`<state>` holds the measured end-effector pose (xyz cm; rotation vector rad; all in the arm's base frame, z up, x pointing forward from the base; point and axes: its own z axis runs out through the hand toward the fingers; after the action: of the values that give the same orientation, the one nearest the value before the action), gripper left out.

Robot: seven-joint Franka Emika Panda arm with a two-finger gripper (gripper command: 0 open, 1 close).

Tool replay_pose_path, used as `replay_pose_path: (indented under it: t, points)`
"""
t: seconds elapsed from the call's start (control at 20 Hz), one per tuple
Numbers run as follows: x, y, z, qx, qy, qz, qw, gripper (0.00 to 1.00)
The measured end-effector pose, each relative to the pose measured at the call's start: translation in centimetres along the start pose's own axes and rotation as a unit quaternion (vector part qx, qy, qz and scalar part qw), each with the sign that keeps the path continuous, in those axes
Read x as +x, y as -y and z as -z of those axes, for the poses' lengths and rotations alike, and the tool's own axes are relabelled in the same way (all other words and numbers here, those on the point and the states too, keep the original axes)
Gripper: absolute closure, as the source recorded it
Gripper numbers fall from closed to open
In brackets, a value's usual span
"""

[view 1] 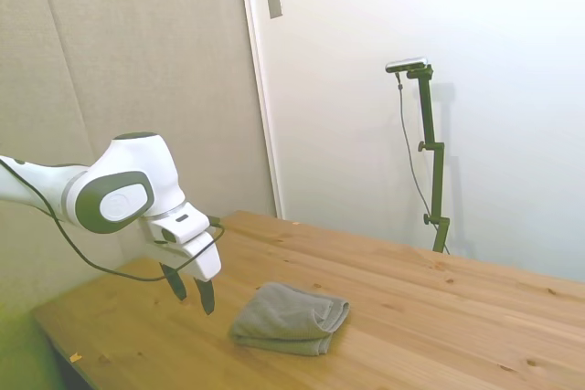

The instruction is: Unfold the towel

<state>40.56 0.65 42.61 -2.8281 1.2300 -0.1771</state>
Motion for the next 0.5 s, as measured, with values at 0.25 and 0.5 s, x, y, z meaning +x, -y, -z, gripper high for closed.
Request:
replay_pose_path:
  t: [0.25,0.5]
  points:
    - [4.1,-1.0,1.7,0.022,-0.014,-0.042,0.9988,0.00]
    - [16.9,-8.2,2.6,0.039,-0.034,-0.144,0.9883,0.00]
